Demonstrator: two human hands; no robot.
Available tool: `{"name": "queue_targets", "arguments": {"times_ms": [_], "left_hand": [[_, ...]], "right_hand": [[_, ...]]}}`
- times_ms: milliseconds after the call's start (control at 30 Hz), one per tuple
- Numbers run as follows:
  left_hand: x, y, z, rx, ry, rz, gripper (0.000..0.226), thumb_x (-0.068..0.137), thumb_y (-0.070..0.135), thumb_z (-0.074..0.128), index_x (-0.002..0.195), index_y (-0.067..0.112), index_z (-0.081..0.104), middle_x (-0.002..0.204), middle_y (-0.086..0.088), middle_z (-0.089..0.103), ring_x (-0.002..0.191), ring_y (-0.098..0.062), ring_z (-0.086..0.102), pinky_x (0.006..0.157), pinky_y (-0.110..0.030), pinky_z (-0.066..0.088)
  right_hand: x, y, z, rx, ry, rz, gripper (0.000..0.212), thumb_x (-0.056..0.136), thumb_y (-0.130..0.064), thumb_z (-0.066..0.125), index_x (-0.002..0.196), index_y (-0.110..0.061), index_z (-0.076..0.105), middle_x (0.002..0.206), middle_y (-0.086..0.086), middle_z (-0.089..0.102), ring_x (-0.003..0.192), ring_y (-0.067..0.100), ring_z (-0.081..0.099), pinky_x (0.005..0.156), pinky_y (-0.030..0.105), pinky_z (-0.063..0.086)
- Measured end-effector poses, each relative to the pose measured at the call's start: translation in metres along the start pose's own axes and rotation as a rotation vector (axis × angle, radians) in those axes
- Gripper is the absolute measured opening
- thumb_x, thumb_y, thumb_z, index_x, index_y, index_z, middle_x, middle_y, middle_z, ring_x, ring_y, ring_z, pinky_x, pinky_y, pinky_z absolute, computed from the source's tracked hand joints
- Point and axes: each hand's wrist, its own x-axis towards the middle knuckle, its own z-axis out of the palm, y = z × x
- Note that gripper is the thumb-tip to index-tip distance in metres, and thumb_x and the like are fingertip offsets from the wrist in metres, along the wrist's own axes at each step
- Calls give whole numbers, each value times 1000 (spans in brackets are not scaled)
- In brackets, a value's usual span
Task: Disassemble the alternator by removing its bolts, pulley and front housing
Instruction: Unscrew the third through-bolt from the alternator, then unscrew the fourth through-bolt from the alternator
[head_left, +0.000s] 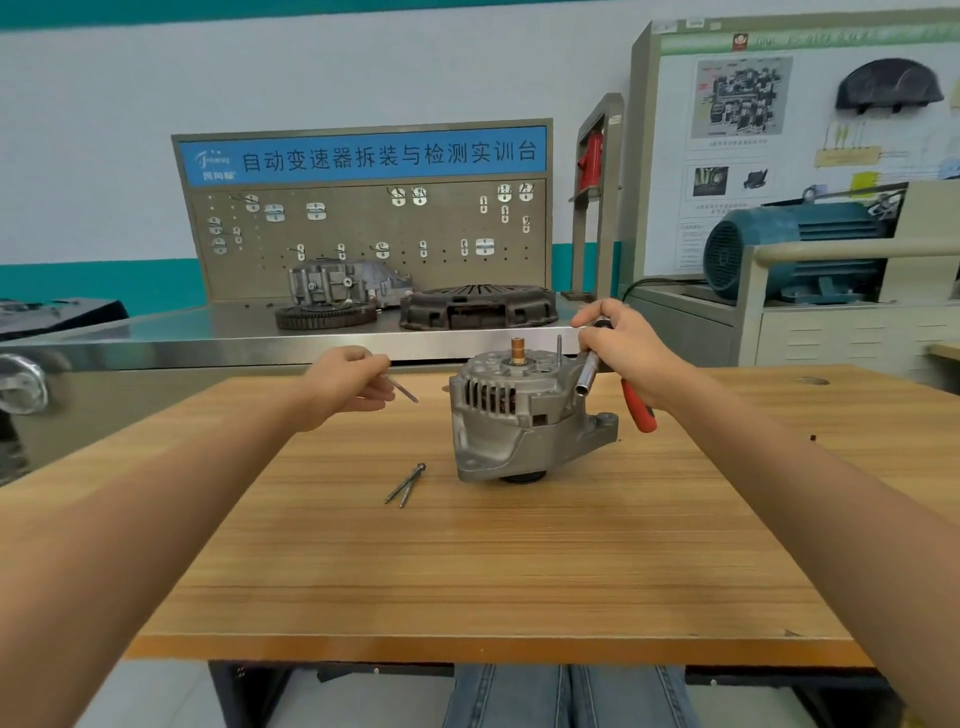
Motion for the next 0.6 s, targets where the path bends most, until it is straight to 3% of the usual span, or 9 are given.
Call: {"name": "queue_targets", "arguments": {"times_ms": [100,200,433,600], "left_hand": [[-5,-17,-1,-141,-45,-75,11,96,10,46,89,2,50,86,-18,65,77,-24,68,61,-25,59],[-12,-31,0,-118,-116,-146,6,95,7,46,90,4,46,81,-17,63,69,-22,69,55,-24,57],[-21,-45,21,342,-170,-309,8,93,9,53,86,8,49,66,-8,58,50,-14,56,44,-21,50],[-22,-45,39,641,-195,-251,25,91,32,59,79,11,54,63,-3,55,51,-12,51,42,-18,44]], "right_hand": [[0,1,0,3,2,-12,25,88,1,46,85,-23,52,107,9,55,80,18,53,67,27,46],[0,1,0,0,-1,-15,24,88,1,46,85,-22,51,111,12,56,84,21,54,69,28,47],[-2,-1,1,0,9,-19,24,87,1,48,84,-23,50,118,13,53,89,23,54,67,26,46],[-2,-1,0,-5,9,-18,25,86,1,47,83,-24,50,114,12,52,91,22,52,71,27,46]]}}
